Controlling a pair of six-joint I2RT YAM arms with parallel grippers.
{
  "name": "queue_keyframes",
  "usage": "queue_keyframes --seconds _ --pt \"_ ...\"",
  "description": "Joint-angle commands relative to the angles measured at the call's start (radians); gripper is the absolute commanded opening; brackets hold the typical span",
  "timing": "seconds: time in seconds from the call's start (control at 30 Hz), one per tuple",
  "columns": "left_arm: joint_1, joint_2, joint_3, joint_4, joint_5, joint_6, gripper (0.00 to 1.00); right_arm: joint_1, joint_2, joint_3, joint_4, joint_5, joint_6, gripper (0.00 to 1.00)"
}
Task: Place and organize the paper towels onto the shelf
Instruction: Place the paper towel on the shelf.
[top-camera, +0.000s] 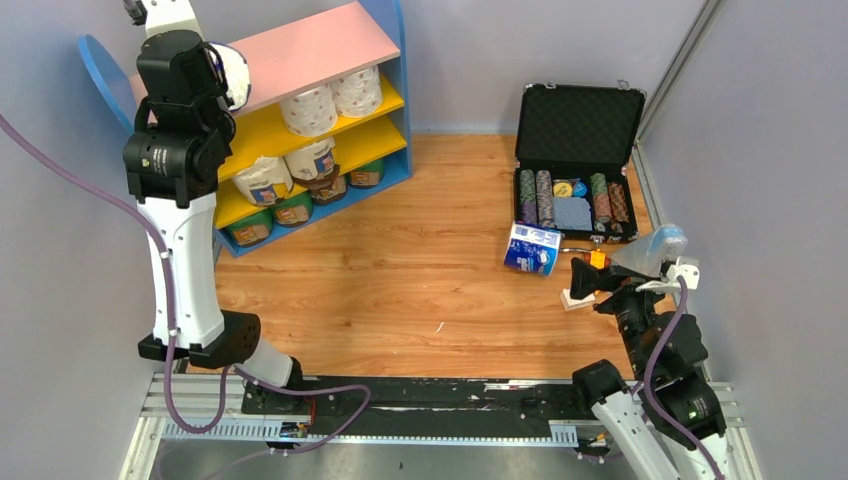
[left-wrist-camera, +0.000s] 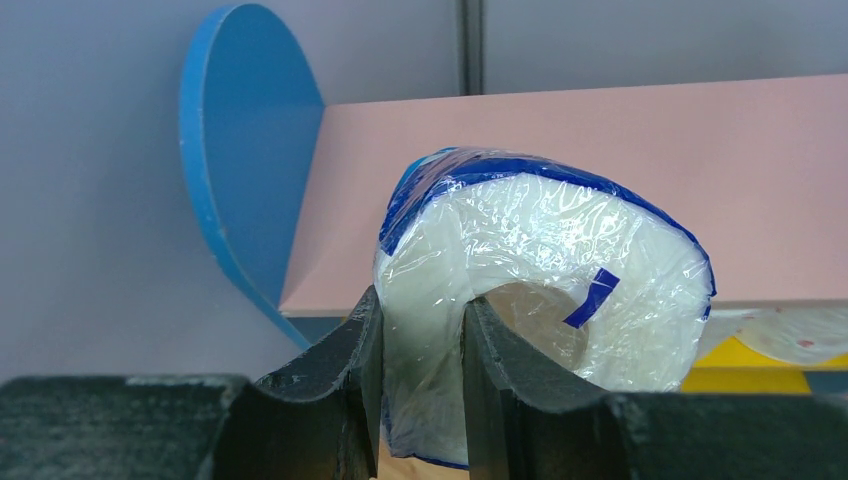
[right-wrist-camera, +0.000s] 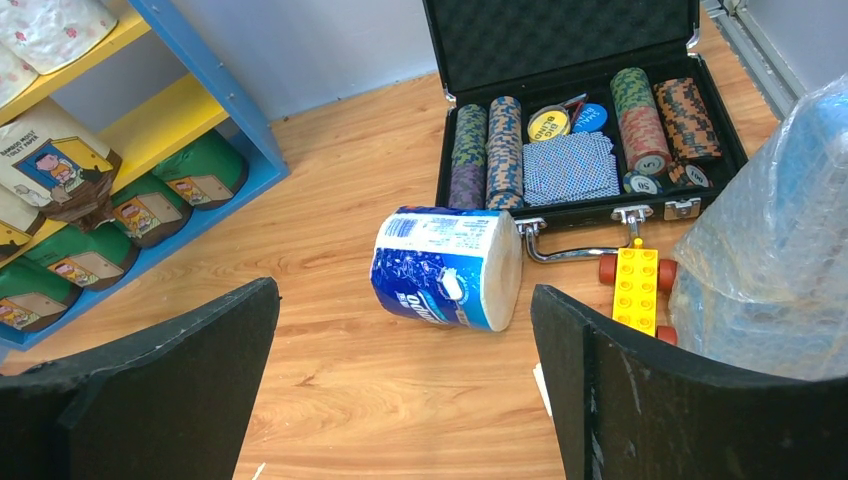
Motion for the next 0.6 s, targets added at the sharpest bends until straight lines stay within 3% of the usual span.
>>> queue_keyframes --seconds 0.0,0.2,0.4,0.57 --pt "0.099 -0.004 0.044 0.027 -0.035 0.006 0.14 -0.001 0.019 -0.002 0.040 -0.017 -0.010 1.00" --pt "0.240 0.030 0.073 0.005 0.069 -0.046 0.19 -0.002 0.026 -0.002 0.040 -0.021 -0.011 1.00" --pt "0.305 0.068 0.089 -0.004 0.106 -0.073 0.24 -0.001 0.042 0.000 0.039 -0.024 -0.010 1.00" --pt "0.342 0.082 0.088 0.011 0.143 -0.096 0.34 -0.002 0.058 0.001 0.037 -0.027 -0.008 1.00"
